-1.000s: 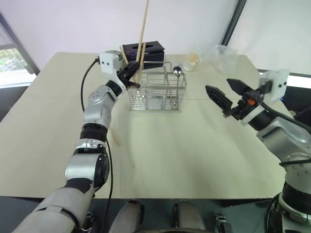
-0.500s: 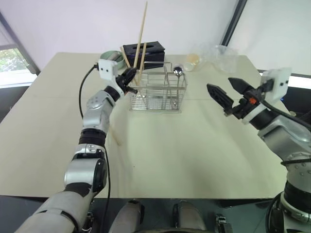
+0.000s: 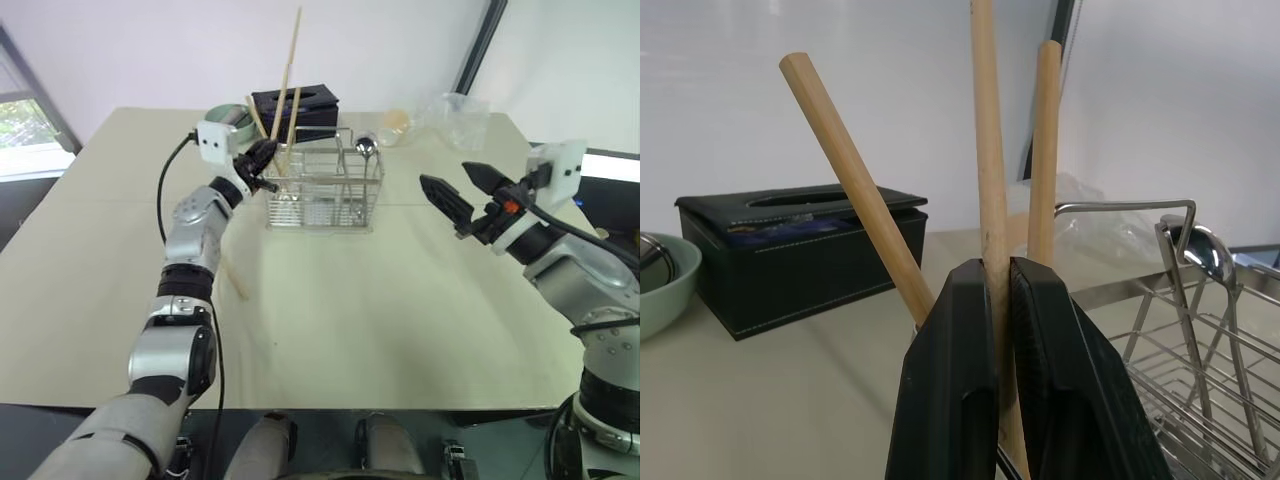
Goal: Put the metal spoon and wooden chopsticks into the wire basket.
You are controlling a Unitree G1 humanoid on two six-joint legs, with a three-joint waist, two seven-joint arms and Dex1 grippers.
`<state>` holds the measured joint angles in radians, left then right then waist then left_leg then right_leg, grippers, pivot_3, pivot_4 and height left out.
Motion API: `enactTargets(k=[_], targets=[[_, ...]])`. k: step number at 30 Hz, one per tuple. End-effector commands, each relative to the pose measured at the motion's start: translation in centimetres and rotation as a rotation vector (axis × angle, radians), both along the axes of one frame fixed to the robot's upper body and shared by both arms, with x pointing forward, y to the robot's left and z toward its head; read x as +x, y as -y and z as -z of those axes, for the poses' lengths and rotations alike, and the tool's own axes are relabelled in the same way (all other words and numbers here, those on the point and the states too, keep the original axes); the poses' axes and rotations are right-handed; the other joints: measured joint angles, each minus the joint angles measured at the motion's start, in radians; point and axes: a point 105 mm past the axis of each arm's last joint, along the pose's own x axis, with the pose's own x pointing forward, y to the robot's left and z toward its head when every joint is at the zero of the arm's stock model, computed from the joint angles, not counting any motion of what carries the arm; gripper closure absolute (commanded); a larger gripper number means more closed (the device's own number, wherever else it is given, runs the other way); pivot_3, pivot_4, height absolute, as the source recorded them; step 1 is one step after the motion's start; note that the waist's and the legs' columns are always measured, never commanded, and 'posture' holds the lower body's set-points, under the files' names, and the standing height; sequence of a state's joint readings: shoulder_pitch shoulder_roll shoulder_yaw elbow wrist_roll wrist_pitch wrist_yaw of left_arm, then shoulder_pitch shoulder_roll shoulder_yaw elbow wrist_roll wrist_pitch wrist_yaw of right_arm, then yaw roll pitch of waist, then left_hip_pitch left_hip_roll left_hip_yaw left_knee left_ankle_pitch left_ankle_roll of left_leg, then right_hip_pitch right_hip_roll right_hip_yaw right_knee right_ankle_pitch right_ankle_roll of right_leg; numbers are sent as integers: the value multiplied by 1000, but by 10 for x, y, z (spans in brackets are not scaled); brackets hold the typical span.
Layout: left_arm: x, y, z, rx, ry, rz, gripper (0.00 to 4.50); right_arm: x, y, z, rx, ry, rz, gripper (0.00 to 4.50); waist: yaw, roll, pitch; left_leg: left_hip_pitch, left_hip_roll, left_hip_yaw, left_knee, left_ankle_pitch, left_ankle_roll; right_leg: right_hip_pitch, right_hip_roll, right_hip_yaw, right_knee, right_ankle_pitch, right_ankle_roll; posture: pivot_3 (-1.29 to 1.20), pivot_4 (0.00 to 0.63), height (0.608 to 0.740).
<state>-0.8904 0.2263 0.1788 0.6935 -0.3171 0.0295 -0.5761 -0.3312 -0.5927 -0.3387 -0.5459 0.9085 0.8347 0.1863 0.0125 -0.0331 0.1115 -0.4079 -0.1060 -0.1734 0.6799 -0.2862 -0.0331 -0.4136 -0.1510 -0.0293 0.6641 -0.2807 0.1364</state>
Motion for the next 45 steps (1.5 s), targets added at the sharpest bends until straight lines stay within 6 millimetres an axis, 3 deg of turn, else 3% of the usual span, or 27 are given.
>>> enactTargets(k=[1, 3, 6, 12, 16, 23, 28, 30, 35, 39, 45], targets=[[-1, 4, -24, -16, 67, 19, 2446, -4, 1, -12, 3, 60, 2, 0, 0, 0, 0, 0, 0, 0, 0, 0, 0, 0, 0, 0, 0, 0, 0, 0, 150, 643], [-1, 4, -24, -18, 66, 20, 1301, -4, 1, -12, 4, 60, 3, 0, 0, 0, 0, 0, 0, 0, 0, 0, 0, 0, 0, 0, 0, 0, 0, 0, 150, 643], [-1, 3, -23, -19, 63, 15, 40, -3, 1, -12, 5, 59, 3, 0, 0, 0, 0, 0, 0, 0, 0, 0, 0, 0, 0, 0, 0, 0, 0, 0, 150, 643], [-4, 1, -24, -25, 67, 9, 40, -2, 0, -10, 8, 57, -2, 0, 0, 0, 0, 0, 0, 0, 0, 0, 0, 0, 0, 0, 0, 0, 0, 0, 150, 643], [-12, -3, -41, -31, 103, 13, 40, 0, -1, -9, 7, 56, -9, 0, 0, 0, 0, 0, 0, 0, 0, 0, 0, 0, 0, 0, 0, 0, 0, 0, 150, 643], [-56, -38, -120, -38, 195, 51, 40, 3, -6, -6, -1, 51, -38, 0, -15, 2, 2, 0, 1, 0, -2, 0, 0, -2, 0, 0, 0, 0, 0, 0, 150, 643], [-80, -61, -138, -68, 128, 12, 40, 6, -8, 0, -2, 37, -57, 0, -20, 4, 3, 1, 0, -1, -2, 0, 0, 0, 0, 0, 0, 0, 0, 0, 150, 643], [-79, -78, -132, -91, 23, -112, 40, 7, -10, 3, -1, 28, -72, 0, -20, 4, 3, 1, 0, -2, -2, 0, 0, 0, 1, 0, -1, 0, 0, 0, 150, 643], [-69, -114, -86, -107, -335, -439, 40, 7, -20, 8, -34, 27, -133, 0, -20, 3, 3, 4, 0, -3, -2, 0, 0, 2, 1, 0, 0, -1, 2, 0, 150, 643], [-74, -138, -52, -118, -597, -641, 40, -6, -28, 11, -124, 38, -236, 0, -21, 2, 4, 3, -1, -3, -2, 0, 0, 2, 2, 0, 0, -2, 3, 0, 150, 643], [-76, -135, -6, -93, -816, -697, 40, -41, -37, 16, -281, 30, -449, 0, -10, 1, 4, 3, -1, -2, -2, 0, -1, 3, 1, 0, -1, -2, 4, 0, 150, 643]])
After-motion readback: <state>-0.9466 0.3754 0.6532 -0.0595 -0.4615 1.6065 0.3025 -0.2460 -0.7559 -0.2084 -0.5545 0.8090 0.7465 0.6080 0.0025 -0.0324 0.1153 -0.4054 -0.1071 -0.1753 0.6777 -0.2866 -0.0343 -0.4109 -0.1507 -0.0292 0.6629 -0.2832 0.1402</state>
